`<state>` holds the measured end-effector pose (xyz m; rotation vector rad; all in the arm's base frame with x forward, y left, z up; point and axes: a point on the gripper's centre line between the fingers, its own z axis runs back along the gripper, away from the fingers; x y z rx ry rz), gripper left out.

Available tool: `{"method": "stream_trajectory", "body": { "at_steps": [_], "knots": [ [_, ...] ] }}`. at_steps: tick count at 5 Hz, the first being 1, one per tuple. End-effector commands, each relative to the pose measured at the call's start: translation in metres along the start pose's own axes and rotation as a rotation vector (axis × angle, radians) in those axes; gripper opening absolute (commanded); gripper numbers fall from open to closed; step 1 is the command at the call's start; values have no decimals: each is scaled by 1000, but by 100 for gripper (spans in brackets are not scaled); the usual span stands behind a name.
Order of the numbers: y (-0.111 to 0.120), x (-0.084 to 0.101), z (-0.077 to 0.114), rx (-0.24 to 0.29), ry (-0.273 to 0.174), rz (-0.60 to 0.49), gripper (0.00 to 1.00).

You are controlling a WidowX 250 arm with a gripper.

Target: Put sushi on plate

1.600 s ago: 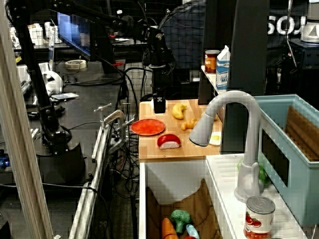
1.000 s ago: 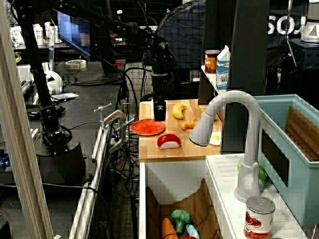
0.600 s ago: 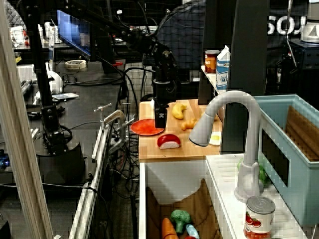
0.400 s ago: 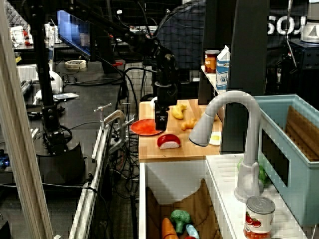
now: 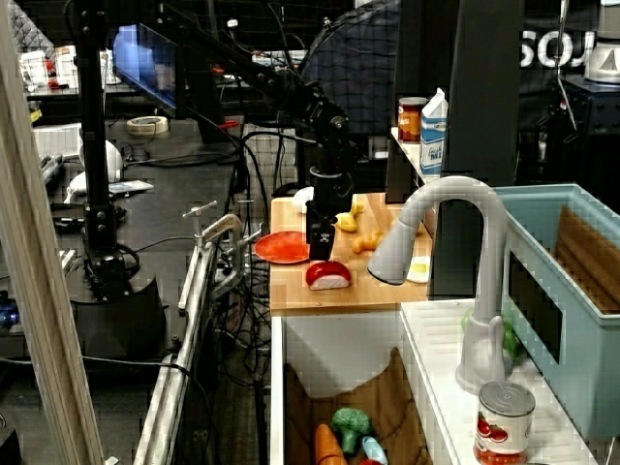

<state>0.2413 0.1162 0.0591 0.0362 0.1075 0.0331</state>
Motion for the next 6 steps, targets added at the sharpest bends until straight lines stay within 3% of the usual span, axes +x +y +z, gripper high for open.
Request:
{"method": "stream_trajectory", "body": {
  "at_steps": [1, 3, 6],
  "knots": [
    [5, 5, -4, 48, -60, 50, 100],
    [-4, -5, -15, 14, -78, 110, 100],
    [5, 1, -17, -2, -33, 123, 100]
  ]
}}
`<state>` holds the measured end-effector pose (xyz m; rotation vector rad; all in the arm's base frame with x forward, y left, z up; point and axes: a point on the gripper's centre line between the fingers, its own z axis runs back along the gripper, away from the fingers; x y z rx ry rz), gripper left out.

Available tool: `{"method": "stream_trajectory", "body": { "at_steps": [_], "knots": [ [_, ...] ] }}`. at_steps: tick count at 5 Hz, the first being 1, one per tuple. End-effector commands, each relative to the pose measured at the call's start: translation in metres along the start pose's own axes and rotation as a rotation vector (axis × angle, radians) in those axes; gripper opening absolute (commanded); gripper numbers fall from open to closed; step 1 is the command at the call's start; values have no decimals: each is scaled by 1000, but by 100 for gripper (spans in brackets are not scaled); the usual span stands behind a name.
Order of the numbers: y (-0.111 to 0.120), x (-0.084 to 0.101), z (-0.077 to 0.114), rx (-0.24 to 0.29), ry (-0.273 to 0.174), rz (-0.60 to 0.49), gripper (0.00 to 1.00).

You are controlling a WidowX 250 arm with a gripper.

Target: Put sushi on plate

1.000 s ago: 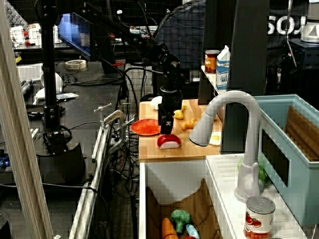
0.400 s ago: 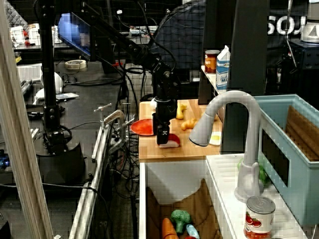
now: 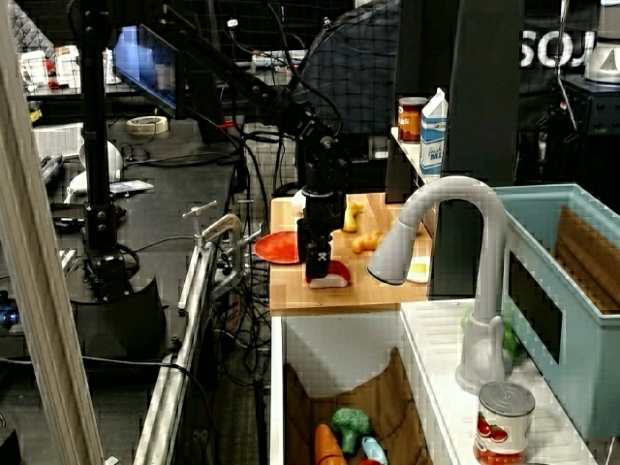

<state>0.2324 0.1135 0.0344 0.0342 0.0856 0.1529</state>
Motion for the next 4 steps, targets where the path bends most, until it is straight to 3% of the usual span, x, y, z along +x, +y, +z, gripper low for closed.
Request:
{"method": "stream_trajectory", "body": {
  "at_steps": [1, 3, 4],
  "knots": [
    [11, 13, 6, -15, -2, -20, 100],
    [11, 13, 4, -15, 1, -25, 100],
    [11, 12, 3, -29, -3, -5, 0]
  ]
}}
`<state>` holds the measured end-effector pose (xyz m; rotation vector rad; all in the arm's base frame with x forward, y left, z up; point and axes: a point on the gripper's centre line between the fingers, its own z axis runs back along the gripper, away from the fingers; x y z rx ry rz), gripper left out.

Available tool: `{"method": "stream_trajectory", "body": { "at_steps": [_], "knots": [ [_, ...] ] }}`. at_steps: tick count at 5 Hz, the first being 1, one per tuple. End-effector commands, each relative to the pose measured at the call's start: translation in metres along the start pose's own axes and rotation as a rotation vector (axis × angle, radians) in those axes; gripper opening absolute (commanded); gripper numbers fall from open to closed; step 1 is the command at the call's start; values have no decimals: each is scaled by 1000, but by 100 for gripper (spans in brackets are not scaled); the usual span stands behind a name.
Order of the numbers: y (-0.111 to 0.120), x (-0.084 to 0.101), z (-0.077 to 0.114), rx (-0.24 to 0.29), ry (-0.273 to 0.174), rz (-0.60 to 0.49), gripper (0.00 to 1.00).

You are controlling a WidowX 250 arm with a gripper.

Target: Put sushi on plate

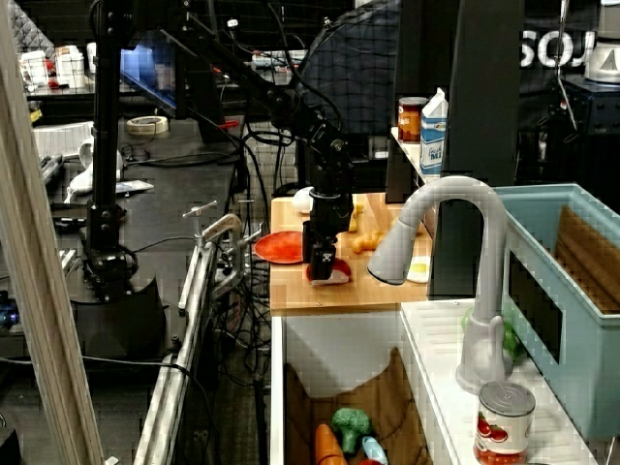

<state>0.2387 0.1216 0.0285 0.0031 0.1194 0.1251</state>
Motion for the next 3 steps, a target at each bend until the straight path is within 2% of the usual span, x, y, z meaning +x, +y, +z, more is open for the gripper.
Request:
{"method": "stream_trajectory", "body": {
  "at_steps": [1, 2, 3],
  "knots": [
    [4, 3, 10, -8, -44, 22, 0],
    [5, 3, 16, -11, -50, 29, 0],
    [20, 5, 47, -48, -46, 52, 0]
  ]
}}
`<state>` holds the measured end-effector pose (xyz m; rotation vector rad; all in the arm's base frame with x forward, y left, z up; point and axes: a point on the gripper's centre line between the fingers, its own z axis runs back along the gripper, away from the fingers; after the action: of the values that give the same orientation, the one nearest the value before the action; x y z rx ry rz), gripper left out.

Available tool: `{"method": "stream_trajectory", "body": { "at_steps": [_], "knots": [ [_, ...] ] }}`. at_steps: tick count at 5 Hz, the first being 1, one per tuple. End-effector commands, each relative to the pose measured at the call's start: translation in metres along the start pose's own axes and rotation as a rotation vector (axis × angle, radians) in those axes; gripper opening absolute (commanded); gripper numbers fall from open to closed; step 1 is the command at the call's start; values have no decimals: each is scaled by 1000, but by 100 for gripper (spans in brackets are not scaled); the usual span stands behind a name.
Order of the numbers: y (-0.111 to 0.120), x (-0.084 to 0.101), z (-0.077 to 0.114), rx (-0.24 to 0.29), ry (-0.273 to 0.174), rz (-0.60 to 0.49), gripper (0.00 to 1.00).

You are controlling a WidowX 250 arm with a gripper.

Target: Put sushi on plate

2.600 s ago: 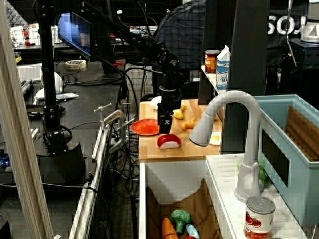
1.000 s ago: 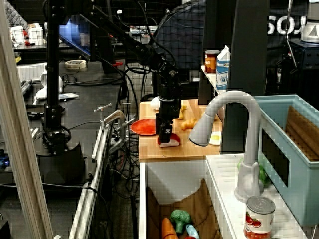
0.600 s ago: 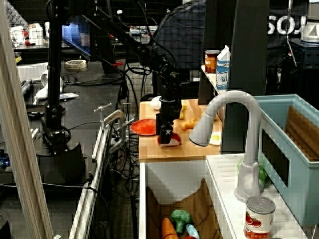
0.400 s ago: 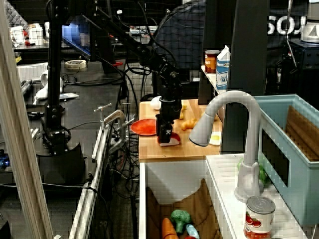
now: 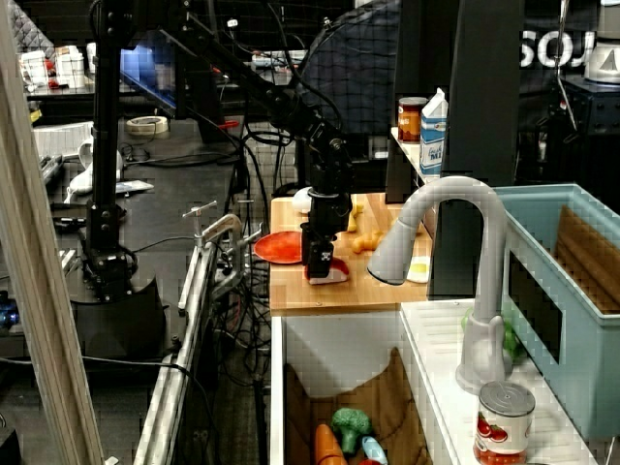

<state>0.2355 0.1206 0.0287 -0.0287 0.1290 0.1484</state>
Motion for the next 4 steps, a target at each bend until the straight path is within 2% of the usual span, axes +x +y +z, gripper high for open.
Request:
{"method": "stream_trajectory", "body": {
  "at_steps": [1, 2, 3, 4],
  "knots": [
    [40, 3, 70, -50, 4, 45, 0],
    [54, -2, 69, -28, 77, 35, 0],
    [70, -10, 51, 37, 159, 17, 0],
    [74, -22, 44, 73, 174, -12, 0]
  ]
}}
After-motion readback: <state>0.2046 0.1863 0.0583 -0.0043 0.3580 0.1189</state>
